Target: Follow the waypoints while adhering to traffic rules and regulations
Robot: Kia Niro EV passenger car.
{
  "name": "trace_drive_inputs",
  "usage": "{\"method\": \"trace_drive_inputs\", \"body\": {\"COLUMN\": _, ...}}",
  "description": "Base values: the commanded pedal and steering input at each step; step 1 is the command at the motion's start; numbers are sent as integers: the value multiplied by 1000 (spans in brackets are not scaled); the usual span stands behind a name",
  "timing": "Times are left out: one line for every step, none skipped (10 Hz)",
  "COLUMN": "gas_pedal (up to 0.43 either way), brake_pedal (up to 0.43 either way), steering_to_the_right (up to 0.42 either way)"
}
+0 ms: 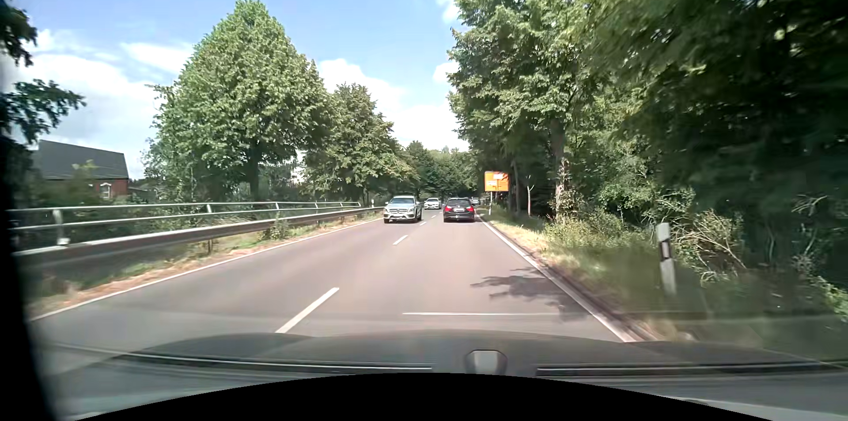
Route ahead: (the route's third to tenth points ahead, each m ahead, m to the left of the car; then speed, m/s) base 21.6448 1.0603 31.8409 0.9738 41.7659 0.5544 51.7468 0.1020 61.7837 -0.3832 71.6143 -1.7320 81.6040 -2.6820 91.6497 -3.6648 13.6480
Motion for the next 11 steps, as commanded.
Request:
{"method": "trace_drive_inputs", "body": {"gas_pedal": 157, "brake_pedal": 6, "steering_to_the_right": 6}}
{"method": "trace_drive_inputs", "body": {"gas_pedal": 157, "brake_pedal": 6, "steering_to_the_right": 6}}
{"method": "trace_drive_inputs", "body": {"gas_pedal": 150, "brake_pedal": 6, "steering_to_the_right": 6}}
{"method": "trace_drive_inputs", "body": {"gas_pedal": 150, "brake_pedal": 6, "steering_to_the_right": 6}}
{"method": "trace_drive_inputs", "body": {"gas_pedal": 138, "brake_pedal": 6, "steering_to_the_right": 6}}
{"method": "trace_drive_inputs", "body": {"gas_pedal": 138, "brake_pedal": 6, "steering_to_the_right": 6}}
{"method": "trace_drive_inputs", "body": {"gas_pedal": 138, "brake_pedal": 6, "steering_to_the_right": 6}}
{"method": "trace_drive_inputs", "body": {"gas_pedal": 138, "brake_pedal": 6, "steering_to_the_right": 6}}
{"method": "trace_drive_inputs", "body": {"gas_pedal": 138, "brake_pedal": 6, "steering_to_the_right": 6}}
{"method": "trace_drive_inputs", "body": {"gas_pedal": 138, "brake_pedal": 6, "steering_to_the_right": 6}}
{"method": "trace_drive_inputs", "body": {"gas_pedal": 138, "brake_pedal": 6, "steering_to_the_right": 6}}
